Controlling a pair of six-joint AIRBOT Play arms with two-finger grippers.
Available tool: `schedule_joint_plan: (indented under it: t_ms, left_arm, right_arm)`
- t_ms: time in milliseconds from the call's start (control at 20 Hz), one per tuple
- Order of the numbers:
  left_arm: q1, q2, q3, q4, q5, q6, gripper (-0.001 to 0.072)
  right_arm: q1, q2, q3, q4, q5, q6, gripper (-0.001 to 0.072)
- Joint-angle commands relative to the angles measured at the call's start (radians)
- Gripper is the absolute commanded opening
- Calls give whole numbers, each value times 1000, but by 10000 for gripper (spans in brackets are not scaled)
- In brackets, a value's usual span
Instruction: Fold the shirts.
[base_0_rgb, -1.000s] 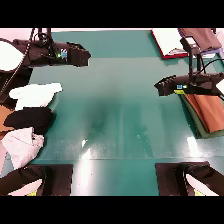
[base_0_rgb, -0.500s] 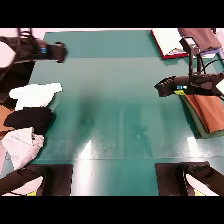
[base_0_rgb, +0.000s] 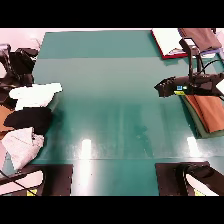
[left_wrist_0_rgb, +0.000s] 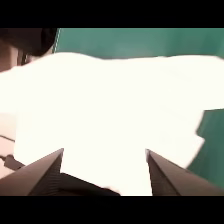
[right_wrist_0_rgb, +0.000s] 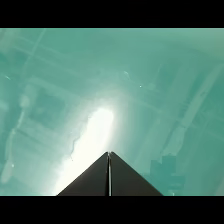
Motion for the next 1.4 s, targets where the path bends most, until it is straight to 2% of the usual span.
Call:
schedule_joint_plan:
  t_ms: [0, 250, 300, 350, 400, 600, 800, 1050, 1200, 1350]
  left_arm:
    - [48, -95, -45, -8, 60, -4, 609]
    - [48, -131, -45, -25, 64, -4, 608]
    - [48, -131, -45, -25, 60, -4, 556]
    - [48, -129, -45, -25, 53, -5, 225]
    - [48, -122, -43, -25, 49, -5, 31]
    - [32, 13, 27, -49, 66, -3, 23]
    - [-80, 261, 201, -66, 93, -3, 23]
    - [-411, 400, 386, -146, 104, 84, 22]
    - [-631, 370, 397, -152, 98, 94, 22]
    - [-810, 248, 397, -157, 58, 94, 23]
  right_arm:
    - [1, 0, 0, 0, 0, 1, 20]
    - [1, 0, 0, 0, -13, 1, 20]
    - [1, 0, 0, 1, -17, 1, 20]
    - [1, 0, 0, 1, -24, 1, 20]
    - [1, 0, 0, 2, -32, 1, 20]
    - [1, 17, 19, 1, -71, 1, 19]
    - [-30, 7, 195, -1, -83, 0, 19]
    - [-128, -70, 440, 1, -71, 0, 20]
    - [-169, -120, 555, 1, -16, 0, 19]
    - [-202, -162, 647, 1, 72, 0, 19]
